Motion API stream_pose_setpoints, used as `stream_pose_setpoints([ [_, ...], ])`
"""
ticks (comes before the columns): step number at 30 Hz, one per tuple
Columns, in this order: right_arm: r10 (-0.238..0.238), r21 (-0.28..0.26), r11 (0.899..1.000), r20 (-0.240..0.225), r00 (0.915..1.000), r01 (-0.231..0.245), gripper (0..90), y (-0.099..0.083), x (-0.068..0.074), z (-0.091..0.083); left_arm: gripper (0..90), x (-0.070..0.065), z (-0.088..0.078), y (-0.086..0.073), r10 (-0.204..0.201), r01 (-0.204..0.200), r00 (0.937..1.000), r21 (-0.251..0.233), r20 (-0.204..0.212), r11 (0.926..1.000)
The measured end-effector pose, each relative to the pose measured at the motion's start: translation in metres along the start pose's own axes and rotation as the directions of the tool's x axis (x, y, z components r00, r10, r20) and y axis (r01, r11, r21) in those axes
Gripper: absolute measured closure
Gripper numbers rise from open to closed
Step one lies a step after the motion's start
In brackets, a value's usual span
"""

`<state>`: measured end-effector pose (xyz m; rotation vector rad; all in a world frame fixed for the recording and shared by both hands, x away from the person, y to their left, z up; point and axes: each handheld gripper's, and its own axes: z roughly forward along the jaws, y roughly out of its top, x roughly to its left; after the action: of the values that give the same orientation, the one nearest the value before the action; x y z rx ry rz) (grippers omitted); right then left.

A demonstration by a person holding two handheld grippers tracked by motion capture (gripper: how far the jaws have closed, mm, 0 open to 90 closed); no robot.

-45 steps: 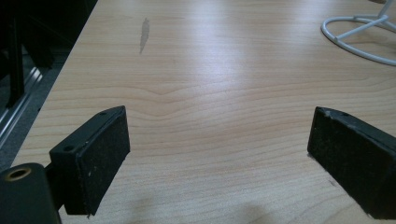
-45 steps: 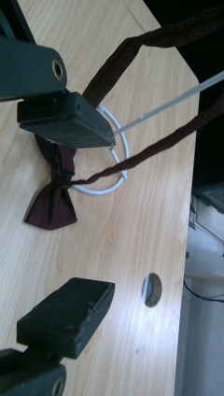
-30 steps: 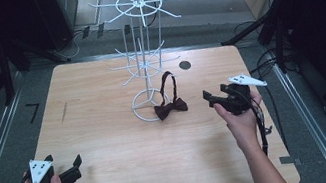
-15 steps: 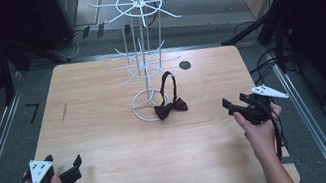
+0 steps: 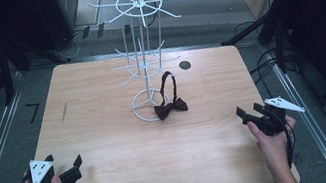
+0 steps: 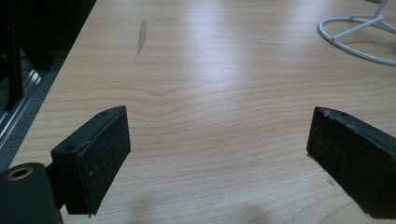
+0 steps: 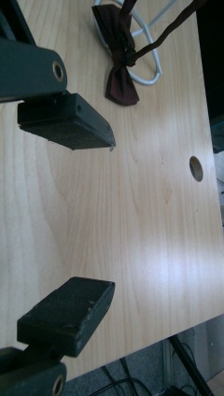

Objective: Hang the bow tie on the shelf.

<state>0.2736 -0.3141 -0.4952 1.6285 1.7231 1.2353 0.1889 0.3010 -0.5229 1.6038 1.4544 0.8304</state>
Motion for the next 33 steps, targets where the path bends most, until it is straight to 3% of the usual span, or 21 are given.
stream_pose_setpoints([
  [16,0.043,0.007,0.999,0.027,0.9987,-0.044,24.8,-0.048,-0.035,-0.024,6.7,0.0,-0.001,0.0,0.002,-0.002,1.0,-0.003,-0.002,1.0],
  [23,0.034,0.013,0.999,0.021,0.9992,-0.034,16.6,-0.063,-0.047,-0.038,6.7,0.0,-0.001,0.0,-0.002,0.002,1.0,-0.003,-0.001,1.0],
  [33,0.01,0.005,1.0,0.016,0.9998,-0.01,14.6,-0.074,-0.058,-0.054,6.8,0.0,-0.001,0.0,0.001,-0.001,1.0,-0.007,-0.001,1.0],
])
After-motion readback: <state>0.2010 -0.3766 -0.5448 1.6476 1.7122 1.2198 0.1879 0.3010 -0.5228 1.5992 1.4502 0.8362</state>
